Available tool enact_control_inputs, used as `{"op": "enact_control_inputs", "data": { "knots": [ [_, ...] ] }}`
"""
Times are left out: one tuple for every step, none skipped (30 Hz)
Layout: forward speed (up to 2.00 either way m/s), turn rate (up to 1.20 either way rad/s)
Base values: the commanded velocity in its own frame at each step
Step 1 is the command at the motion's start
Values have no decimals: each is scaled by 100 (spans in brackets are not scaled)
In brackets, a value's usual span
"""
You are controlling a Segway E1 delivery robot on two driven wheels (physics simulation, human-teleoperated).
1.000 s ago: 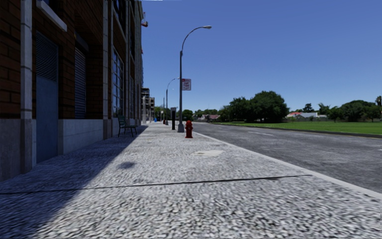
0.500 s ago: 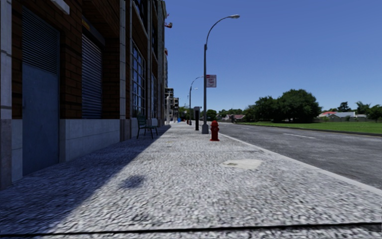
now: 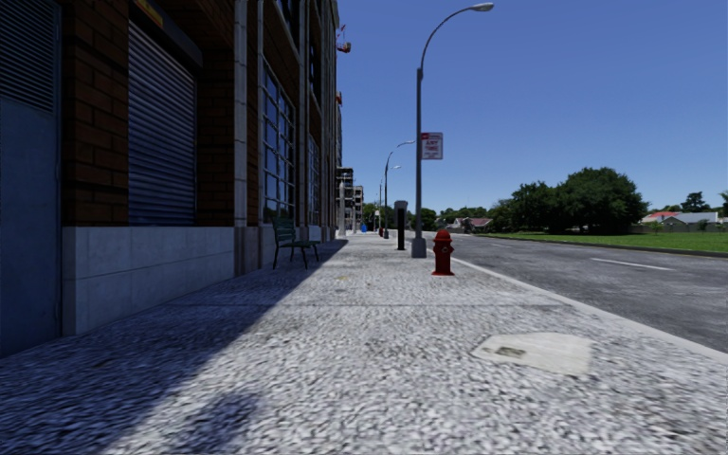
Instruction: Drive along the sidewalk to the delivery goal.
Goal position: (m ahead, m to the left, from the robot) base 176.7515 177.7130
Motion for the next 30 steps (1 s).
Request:
{"op": "enact_control_inputs", "data": {
  "knots": [
    [200,0],
    [200,0],
    [200,0],
    [200,0],
    [200,0],
    [200,0],
    [200,0],
    [200,0],
    [200,0],
    [200,0],
    [200,0],
    [200,0],
    [200,0],
    [200,0],
    [200,0],
    [200,0],
    [200,0],
    [200,0],
    [200,0],
    [200,0],
    [200,0],
    [200,0],
    [200,0],
    [200,0],
    [200,0],
    [200,0],
    [200,0],
    [200,0],
    [200,0],
    [200,0]
  ]
}}
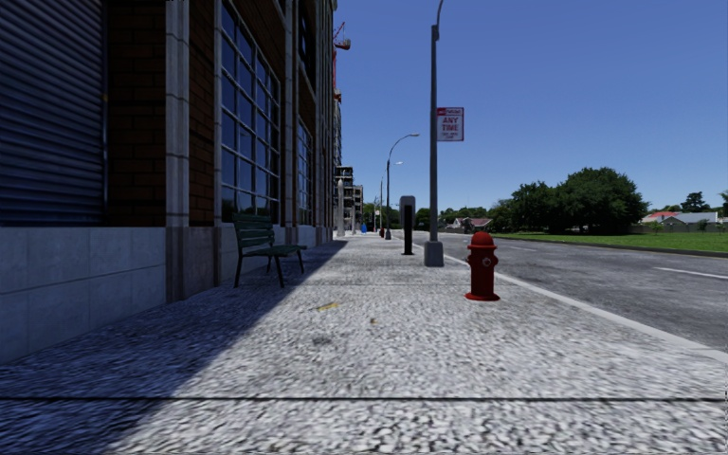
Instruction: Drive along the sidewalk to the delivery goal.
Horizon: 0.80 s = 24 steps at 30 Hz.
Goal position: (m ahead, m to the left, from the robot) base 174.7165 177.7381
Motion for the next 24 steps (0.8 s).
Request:
{"op": "enact_control_inputs", "data": {
  "knots": [
    [200,0],
    [200,0],
    [200,0],
    [200,0],
    [200,0],
    [200,0],
    [200,0],
    [200,0],
    [200,0],
    [200,0],
    [200,0],
    [200,0],
    [200,0],
    [200,0],
    [200,0],
    [200,0],
    [200,0],
    [200,0],
    [200,0],
    [200,0],
    [200,0],
    [200,0],
    [200,0],
    [200,0]
  ]
}}
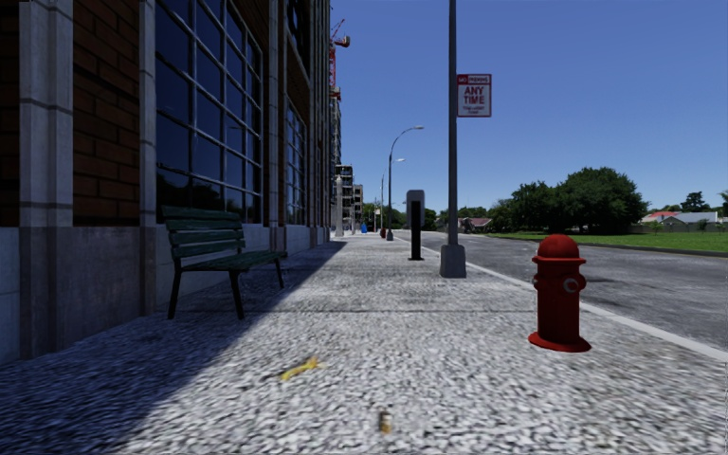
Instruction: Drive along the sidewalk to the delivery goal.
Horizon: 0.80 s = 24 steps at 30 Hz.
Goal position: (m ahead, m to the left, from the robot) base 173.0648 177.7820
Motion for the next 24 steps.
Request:
{"op": "enact_control_inputs", "data": {
  "knots": [
    [200,0],
    [200,0],
    [200,0],
    [200,0],
    [200,0],
    [200,0],
    [200,0],
    [200,0],
    [200,0],
    [200,0],
    [200,0],
    [200,0],
    [200,0],
    [200,0],
    [200,0],
    [200,0],
    [200,0],
    [200,0],
    [200,0],
    [200,0],
    [200,0],
    [200,0],
    [200,0],
    [200,0]
  ]
}}
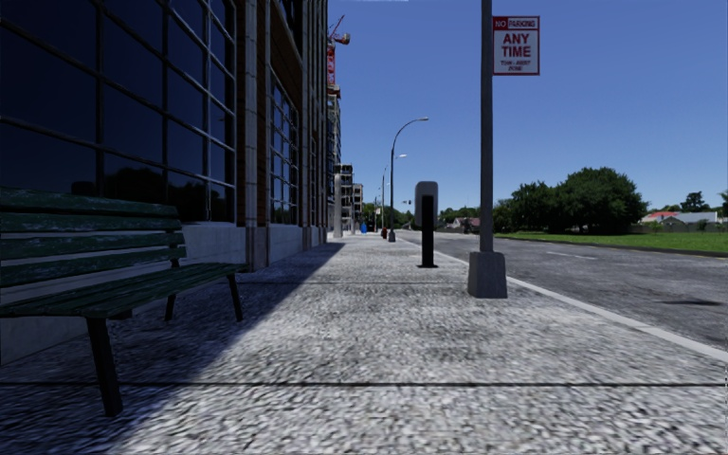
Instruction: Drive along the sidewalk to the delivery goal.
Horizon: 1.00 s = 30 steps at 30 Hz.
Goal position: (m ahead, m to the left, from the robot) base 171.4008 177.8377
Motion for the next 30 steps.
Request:
{"op": "enact_control_inputs", "data": {
  "knots": [
    [200,0],
    [200,0],
    [200,0],
    [200,0],
    [200,0],
    [200,0],
    [200,0],
    [200,0],
    [200,0],
    [200,0],
    [200,0],
    [200,0],
    [200,0],
    [200,0],
    [200,0],
    [200,0],
    [200,0],
    [200,0],
    [200,0],
    [200,0],
    [200,0],
    [200,0],
    [200,0],
    [200,0],
    [200,0],
    [200,0],
    [200,0],
    [200,0],
    [200,0],
    [200,0]
  ]
}}
